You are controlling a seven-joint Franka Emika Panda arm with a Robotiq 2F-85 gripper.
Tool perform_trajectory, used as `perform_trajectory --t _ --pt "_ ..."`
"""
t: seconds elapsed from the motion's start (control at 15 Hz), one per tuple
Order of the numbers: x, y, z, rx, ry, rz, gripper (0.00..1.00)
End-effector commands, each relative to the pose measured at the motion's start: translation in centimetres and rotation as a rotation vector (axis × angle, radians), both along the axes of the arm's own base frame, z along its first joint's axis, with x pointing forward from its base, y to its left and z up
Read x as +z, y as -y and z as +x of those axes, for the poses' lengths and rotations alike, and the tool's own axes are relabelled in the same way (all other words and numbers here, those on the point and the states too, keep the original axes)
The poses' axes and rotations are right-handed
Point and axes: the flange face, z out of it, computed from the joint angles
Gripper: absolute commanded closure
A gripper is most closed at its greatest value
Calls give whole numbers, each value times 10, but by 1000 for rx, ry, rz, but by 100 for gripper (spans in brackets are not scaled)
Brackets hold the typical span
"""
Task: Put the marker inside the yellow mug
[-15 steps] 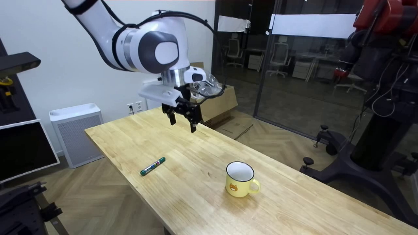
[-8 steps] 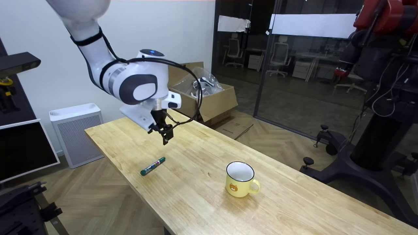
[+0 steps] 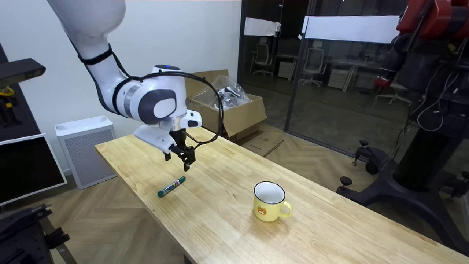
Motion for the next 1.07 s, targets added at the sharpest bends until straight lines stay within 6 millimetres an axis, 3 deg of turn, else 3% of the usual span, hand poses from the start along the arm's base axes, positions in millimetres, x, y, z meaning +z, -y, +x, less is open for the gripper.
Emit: perform_trajectory --t 0.0,0.73,0.8,0.87,1.0 --pt "-19 -12 0 25 -8 -53 0" --pt "-60 -25 -18 78 -40 -4 0" --pt "-62 -24 -19 75 -37 0 25" --pt "-63 -23 -20 67 -30 6 26" --pt "-64 -20 -21 53 -23 17 40"
